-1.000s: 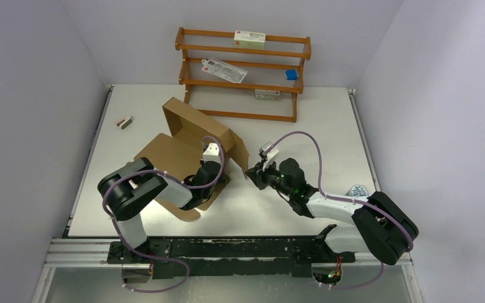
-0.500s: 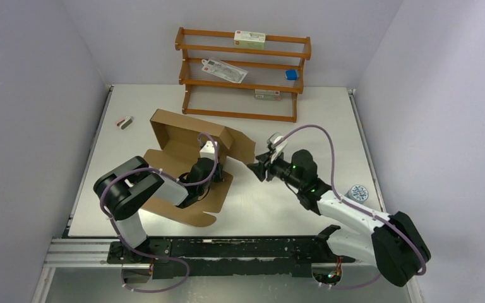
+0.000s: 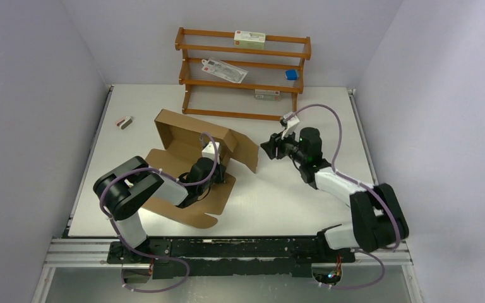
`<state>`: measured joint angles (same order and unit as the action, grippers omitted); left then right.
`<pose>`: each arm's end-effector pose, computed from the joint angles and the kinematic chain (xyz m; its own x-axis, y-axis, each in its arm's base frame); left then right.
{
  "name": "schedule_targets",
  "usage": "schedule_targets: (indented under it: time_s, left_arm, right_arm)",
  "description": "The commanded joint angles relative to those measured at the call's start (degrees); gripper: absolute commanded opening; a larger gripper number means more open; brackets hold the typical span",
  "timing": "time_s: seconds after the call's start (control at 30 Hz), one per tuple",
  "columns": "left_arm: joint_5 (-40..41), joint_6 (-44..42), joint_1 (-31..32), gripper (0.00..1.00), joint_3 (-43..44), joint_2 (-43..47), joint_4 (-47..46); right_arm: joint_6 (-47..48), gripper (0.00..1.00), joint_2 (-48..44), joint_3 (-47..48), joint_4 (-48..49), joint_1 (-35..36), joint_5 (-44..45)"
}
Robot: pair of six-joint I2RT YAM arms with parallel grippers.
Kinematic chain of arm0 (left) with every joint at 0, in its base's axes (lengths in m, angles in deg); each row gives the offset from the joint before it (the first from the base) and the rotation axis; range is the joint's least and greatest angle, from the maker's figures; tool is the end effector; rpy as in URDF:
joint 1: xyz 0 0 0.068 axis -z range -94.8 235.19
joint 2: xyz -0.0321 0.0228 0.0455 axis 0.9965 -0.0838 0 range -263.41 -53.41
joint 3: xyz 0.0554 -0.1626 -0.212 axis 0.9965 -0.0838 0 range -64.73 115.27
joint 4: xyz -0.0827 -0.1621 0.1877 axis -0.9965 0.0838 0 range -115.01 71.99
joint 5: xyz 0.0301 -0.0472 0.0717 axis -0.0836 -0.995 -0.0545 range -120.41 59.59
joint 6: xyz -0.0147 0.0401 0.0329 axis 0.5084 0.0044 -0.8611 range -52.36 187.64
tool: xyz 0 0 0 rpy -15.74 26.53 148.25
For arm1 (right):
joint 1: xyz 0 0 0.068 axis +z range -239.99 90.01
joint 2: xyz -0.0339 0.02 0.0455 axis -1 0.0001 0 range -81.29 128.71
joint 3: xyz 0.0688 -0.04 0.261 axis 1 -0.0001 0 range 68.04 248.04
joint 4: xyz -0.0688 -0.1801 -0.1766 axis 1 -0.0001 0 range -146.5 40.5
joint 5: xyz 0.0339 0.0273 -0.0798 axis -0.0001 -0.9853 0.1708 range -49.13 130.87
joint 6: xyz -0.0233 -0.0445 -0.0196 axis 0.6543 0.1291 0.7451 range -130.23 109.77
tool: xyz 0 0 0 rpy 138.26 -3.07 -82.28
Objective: Fold the paper box
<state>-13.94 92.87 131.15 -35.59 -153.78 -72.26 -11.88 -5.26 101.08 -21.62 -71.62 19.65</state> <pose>0.2172 -0.2102 0.1167 -0.4726 -0.0993 -0.8757 0.3401 0.8961 -0.2852 0.2615 0.1004 0.2187 -0.2653 -0.0598 -0.9623 -0.6181 0.7766 0.1222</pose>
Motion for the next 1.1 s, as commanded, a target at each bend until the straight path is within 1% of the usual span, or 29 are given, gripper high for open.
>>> schedule_targets:
  time_s: [0.0, 0.23, 0.4, 0.57, 0.63, 0.73, 0.9, 1.0, 1.07]
  left_arm:
    - [-3.1, -0.4, -0.3, 0.05, -0.1, 0.1, -0.5]
    - [-4.8, -0.6, -0.3, 0.05, 0.8, -1.2, -0.4]
    - [-6.1, -0.7, -0.3, 0.05, 1.3, -1.7, -0.5]
    - [-7.6, -0.9, -0.3, 0.05, 1.4, -1.6, -0.9]
    - [-8.7, -0.9, -0.3, 0.05, 1.4, -1.6, -1.1]
    - [-10.2, -0.9, -0.3, 0.05, 1.2, -1.6, -1.6]
    - [-12.6, -1.3, -0.3, 0.05, 0.9, -1.6, -2.2]
    - [-13.3, -1.3, -0.3, 0.08, 0.6, -1.0, -1.4]
    - [-13.0, -1.2, -0.3, 0.11, -0.2, 0.4, -0.7]
  right_arm:
    - [1.2, 0.51, 6.2, 2.2, 5.4, 0.5, -8.4]
    - [1.2, 0.52, 13.1, 3.6, 9.8, 4.3, -16.3]
    - [3.1, 0.53, 15.2, 4.0, 10.8, 6.8, -19.6]
    - [2.4, 0.55, 17.1, 4.3, 12.6, 8.2, -20.3]
    - [1.8, 0.57, 18.0, 4.7, 13.6, 8.6, -20.4]
    - [1.7, 0.63, 19.6, 5.3, 15.5, 9.6, -19.6]
    - [-2.0, 0.73, 23.0, 5.9, 20.5, 10.1, -20.4]
    - [-2.4, 0.74, 24.5, 6.1, 21.7, 10.2, -20.6]
    - [-2.4, 0.74, 25.3, 6.0, 22.0, 10.3, -20.7]
